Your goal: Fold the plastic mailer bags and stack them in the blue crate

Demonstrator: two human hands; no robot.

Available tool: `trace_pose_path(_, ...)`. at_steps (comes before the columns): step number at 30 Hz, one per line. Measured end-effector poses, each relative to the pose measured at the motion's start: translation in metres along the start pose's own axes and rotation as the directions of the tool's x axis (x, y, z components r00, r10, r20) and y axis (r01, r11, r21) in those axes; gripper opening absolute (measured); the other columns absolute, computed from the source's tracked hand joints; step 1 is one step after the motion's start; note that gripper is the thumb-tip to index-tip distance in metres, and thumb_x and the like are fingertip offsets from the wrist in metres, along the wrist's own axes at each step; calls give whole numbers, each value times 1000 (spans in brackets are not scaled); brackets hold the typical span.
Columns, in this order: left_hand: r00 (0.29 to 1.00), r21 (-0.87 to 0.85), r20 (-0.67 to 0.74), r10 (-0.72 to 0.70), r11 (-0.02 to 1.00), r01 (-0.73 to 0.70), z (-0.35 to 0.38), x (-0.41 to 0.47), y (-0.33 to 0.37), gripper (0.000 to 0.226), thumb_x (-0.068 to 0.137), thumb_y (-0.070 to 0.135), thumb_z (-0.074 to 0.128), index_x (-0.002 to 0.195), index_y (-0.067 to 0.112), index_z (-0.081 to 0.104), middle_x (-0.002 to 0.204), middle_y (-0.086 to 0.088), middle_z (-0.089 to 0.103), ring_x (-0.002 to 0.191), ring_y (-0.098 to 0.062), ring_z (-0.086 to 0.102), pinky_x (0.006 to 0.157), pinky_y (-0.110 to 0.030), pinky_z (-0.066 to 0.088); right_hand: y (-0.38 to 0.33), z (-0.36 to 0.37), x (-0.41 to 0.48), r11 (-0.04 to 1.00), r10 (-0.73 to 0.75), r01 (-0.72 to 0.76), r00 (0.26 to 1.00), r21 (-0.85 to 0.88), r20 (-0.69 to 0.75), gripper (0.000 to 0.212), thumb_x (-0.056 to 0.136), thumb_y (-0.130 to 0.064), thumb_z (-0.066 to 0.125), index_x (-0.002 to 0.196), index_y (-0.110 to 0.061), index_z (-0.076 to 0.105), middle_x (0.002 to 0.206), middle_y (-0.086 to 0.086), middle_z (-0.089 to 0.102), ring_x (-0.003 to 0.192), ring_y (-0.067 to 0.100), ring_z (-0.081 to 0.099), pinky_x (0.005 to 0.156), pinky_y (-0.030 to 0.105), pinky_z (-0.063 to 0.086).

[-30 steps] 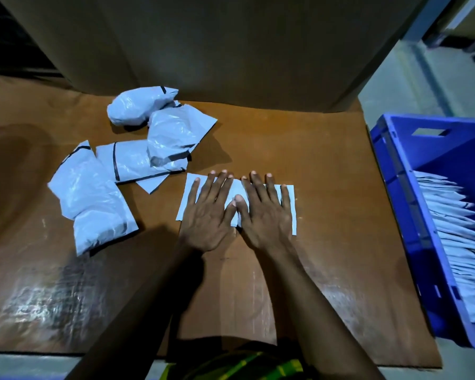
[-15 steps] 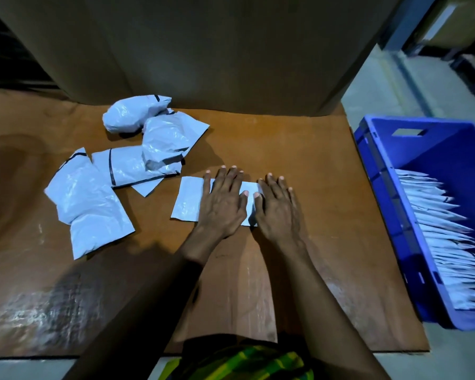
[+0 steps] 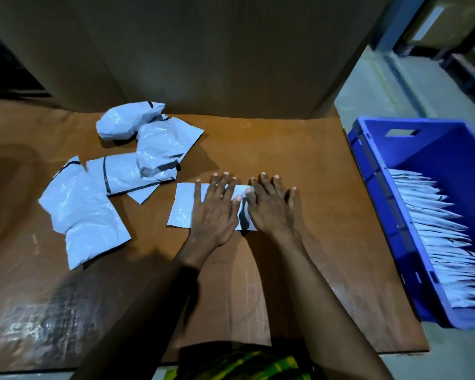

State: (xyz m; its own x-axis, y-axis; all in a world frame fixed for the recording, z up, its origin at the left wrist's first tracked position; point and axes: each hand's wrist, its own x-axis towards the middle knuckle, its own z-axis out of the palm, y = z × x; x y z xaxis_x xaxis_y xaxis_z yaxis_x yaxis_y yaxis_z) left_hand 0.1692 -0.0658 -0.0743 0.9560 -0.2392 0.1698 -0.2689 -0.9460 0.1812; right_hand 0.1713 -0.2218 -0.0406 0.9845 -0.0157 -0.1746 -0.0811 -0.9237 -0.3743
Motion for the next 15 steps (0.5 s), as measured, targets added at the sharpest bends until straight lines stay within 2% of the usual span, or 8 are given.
trace_pose_path(3,990,-21,-82,-116,993,115,-6,-14,-20,57,109,39,23,158,17,40,167,-7,33,157,-27,24,126,-58,12,-14,20,-2,994,-96,93,993,-48,-64,60,110,-52,22,164,-27,30,175,-2,13,162,21,1,127,56,-4)
trace_pose_path(5,984,-7,-115,-138,990,138,-3,-23,-34,57,110,40,24,160,15,36,169,-9,29,157,-29,23,126,-58,16,-14,39,-10,983,-146,122,973,-138,-181,63,108,-56,19,162,-27,34,173,0,22,161,24,11,127,55,2)
trace_pose_path(8,981,-1,-113,-159,987,160,7,-27,-42,57,111,40,21,163,19,30,171,-7,22,159,-29,17,126,-55,15,-13,48,-9,972,-172,118,947,-201,-272,57,108,-55,27,158,-31,43,168,-2,35,158,28,23,126,54,12)
trace_pose_path(10,982,-37,-84,-168,986,165,8,-22,-42,57,110,40,20,163,22,30,172,-7,20,159,-30,17,127,-55,13,-17,47,-6,979,-142,94,951,-180,-274,57,107,-55,27,157,-33,44,167,-3,36,158,29,22,126,54,11)
trace_pose_path(13,987,-57,-45,-155,987,152,3,-20,-46,60,108,45,16,164,26,27,172,-5,19,159,-29,15,127,-53,11,-22,44,-6,987,-122,90,959,-136,-256,61,105,-56,18,159,-35,41,170,-3,30,160,28,15,126,58,3)
trace_pose_path(15,975,-106,-17,-219,971,216,-2,-22,-54,61,107,51,10,164,34,23,172,0,19,160,-25,12,128,-51,9,-30,38,-6,983,-173,157,966,-95,-190,62,106,-56,16,160,-36,37,171,-3,25,161,25,10,126,61,0)
